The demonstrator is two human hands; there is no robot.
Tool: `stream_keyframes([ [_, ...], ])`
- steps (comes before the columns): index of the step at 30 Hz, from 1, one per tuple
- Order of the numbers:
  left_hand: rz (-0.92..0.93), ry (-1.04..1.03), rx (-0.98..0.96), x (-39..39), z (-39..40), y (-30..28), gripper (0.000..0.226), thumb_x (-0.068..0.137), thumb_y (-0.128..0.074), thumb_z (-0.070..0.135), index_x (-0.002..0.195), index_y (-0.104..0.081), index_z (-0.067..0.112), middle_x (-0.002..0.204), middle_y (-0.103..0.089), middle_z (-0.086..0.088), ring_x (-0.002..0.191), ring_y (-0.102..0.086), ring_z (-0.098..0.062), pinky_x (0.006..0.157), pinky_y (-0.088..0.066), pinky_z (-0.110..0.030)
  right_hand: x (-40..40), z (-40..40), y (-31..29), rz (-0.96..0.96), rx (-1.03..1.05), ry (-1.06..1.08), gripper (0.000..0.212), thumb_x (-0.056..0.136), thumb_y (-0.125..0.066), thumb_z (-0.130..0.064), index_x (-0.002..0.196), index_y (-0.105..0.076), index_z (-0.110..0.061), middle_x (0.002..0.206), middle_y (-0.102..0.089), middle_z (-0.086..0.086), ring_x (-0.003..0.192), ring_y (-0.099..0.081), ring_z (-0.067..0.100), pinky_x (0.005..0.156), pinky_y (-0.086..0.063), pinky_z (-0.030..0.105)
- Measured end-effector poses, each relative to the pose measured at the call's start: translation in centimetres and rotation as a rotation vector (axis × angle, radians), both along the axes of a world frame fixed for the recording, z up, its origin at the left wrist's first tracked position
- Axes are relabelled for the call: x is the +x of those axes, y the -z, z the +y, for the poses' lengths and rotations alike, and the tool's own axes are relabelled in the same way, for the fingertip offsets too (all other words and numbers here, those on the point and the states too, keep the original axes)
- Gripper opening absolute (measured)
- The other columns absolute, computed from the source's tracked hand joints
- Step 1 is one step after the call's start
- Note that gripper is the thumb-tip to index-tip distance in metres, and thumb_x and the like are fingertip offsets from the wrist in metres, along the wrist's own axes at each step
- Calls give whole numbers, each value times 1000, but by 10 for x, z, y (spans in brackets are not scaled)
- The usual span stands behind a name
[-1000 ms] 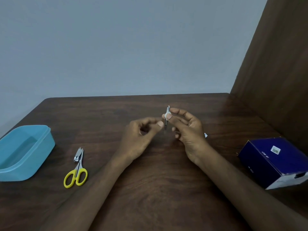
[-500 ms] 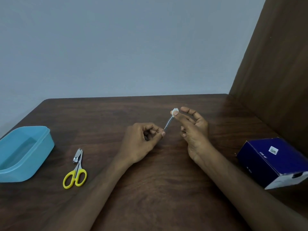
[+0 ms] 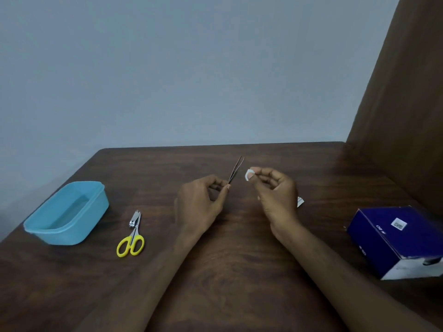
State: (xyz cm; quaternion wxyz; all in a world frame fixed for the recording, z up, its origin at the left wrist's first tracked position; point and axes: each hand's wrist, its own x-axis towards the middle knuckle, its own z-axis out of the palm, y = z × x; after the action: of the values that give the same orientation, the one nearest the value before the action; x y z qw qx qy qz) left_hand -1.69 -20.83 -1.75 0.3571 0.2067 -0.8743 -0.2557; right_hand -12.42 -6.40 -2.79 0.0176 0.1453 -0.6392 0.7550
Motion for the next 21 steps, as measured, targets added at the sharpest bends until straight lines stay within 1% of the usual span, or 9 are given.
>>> stream_keyframes([
  [4,-41,-82,-199,7,8,-3,17,94,-72,52,100,-78,38,91,-75,22,98,-68,-10,65,-51,-30,6,-1,2,43,100,-75,5,88,-86,-28,91,-82,-26,88,-81,-10,74,-68,2,75,-57,36],
  [6,-49,-127,-207,13,8,-3,17,95,-70,51,102,-78,38,95,-75,23,102,-65,-13,67,-50,-31,6,0,1,76,149,-59,7,86,-87,-35,89,-81,-31,90,-81,-17,74,-67,2,79,-59,39],
  [7,-42,-155,-201,17,7,-3,16,94,-70,49,102,-78,38,96,-75,23,103,-64,-15,67,-50,-31,7,2,0,95,178,-50,7,86,-86,-38,88,-81,-33,91,-80,-21,74,-66,0,80,-59,36],
  [9,-31,-223,-197,28,7,-4,14,94,-71,48,101,-78,37,98,-76,22,104,-62,-17,66,-48,-30,11,5,-3,120,225,-61,6,85,-86,-39,86,-82,-35,89,-79,-24,66,-62,-4,76,-56,33],
  [11,-28,-289,-187,39,7,-5,14,94,-72,46,99,-79,35,100,-77,18,107,-60,-21,67,-50,-32,16,7,-5,123,242,-124,4,86,-86,-37,87,-82,-36,86,-78,-22,63,-62,-1,76,-61,40],
  [13,-9,-329,-221,50,9,-4,12,92,-75,43,96,-79,33,107,-75,15,110,-58,-23,77,-55,-36,22,9,-7,149,265,-185,4,86,-86,-37,87,-82,-37,85,-78,-20,68,-67,3,80,-64,46],
  [15,-1,-355,-308,64,8,-5,9,89,-78,42,95,-80,36,124,-69,15,118,-53,-23,88,-54,-37,28,7,-7,205,282,-221,5,86,-86,-36,87,-82,-39,83,-77,-20,69,-69,4,80,-64,43],
  [17,-6,-397,-341,84,4,-9,7,87,-80,44,93,-80,40,141,-61,14,129,-48,-22,95,-48,-39,34,7,-9,248,293,-254,7,86,-87,-35,86,-81,-39,80,-76,-20,68,-70,5,78,-62,41],
  [21,-30,-551,-251,143,-17,-20,9,87,-80,50,92,-82,44,150,-53,9,135,-44,-26,102,-45,-46,46,5,-14,307,348,-342,9,86,-88,-33,83,-81,-36,79,-76,-21,62,-68,-1,75,-58,33],
])
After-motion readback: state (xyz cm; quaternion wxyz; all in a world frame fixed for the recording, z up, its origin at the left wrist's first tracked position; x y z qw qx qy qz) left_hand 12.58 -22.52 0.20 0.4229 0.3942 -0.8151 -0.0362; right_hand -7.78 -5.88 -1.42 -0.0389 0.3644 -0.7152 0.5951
